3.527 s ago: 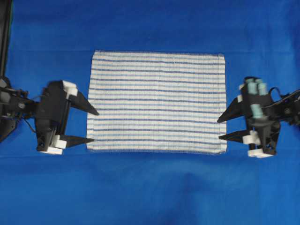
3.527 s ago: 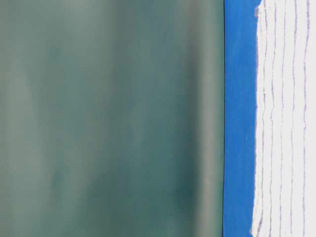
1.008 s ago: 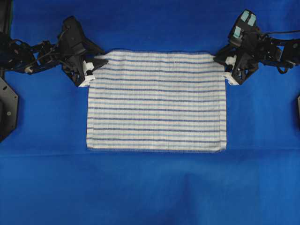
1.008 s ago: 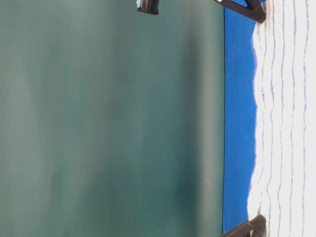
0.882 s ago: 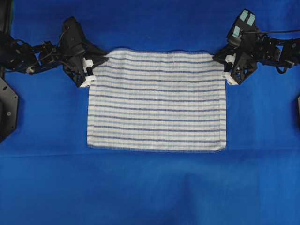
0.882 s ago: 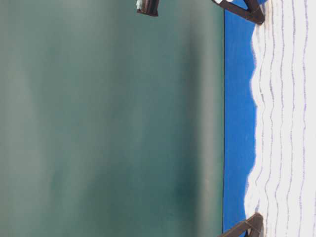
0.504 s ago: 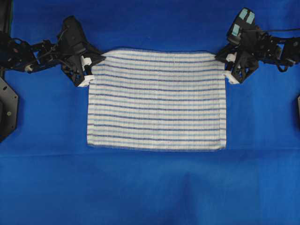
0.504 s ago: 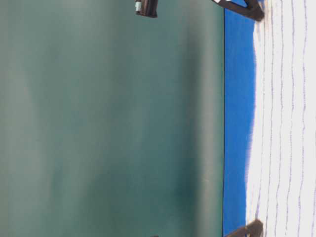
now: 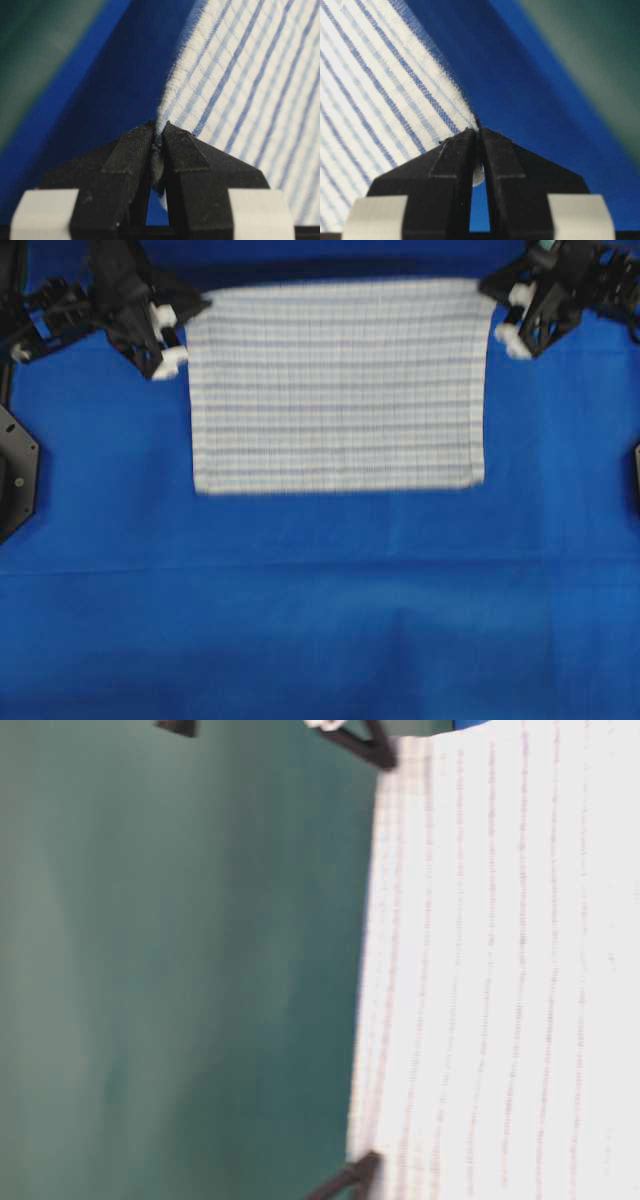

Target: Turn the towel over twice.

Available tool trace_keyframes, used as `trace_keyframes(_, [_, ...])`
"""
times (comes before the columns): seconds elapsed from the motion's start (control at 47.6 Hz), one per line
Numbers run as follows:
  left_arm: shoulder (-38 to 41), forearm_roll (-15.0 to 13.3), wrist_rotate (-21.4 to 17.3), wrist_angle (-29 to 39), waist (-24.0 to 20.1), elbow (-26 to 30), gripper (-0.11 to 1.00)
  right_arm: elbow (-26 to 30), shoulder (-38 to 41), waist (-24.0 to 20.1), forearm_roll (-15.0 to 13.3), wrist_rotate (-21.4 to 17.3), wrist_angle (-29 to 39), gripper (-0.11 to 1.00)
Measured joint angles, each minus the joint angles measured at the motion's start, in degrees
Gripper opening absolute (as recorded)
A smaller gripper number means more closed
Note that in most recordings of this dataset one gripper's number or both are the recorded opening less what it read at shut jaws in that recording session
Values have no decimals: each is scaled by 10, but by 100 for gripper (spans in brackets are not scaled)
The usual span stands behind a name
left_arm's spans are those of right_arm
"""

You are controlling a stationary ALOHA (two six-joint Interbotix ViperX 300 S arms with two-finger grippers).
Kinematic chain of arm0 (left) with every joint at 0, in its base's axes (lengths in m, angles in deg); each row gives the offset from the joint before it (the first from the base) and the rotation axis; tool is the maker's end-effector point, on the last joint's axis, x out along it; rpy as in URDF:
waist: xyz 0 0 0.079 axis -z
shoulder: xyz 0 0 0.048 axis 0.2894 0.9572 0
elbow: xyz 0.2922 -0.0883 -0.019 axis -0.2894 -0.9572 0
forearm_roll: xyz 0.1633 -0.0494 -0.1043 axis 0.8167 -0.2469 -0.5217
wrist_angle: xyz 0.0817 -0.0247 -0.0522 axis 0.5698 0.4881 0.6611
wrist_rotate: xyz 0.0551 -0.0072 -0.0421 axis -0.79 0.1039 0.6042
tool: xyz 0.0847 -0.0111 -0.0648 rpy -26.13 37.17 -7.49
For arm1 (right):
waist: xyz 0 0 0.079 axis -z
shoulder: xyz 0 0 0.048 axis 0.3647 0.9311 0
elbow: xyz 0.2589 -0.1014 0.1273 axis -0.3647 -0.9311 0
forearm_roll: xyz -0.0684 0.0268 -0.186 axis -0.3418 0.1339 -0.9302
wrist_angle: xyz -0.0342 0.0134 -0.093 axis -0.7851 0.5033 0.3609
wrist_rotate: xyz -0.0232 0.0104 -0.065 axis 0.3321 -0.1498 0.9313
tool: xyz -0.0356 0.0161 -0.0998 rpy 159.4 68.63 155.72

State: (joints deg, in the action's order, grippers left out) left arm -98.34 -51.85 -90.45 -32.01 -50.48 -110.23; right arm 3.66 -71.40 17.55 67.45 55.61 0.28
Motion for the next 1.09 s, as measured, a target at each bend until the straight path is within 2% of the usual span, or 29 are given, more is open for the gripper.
trace_keyframes(0.357, [-59,0,-2,6,-47,41,4,75,-66,31,-11,47,70,8])
trace_keyframes(0.462, [-65,0,-18,6,-51,52,4,91,-75,33,-16,51,83,8])
trace_keyframes(0.525, [-69,0,-33,6,-51,56,4,102,-80,33,-18,52,92,8])
trace_keyframes(0.798, [-105,0,-40,7,-51,63,4,125,-105,33,-23,50,120,8])
trace_keyframes(1.092, [-147,0,-38,20,-22,40,4,114,-148,-5,-18,37,152,8])
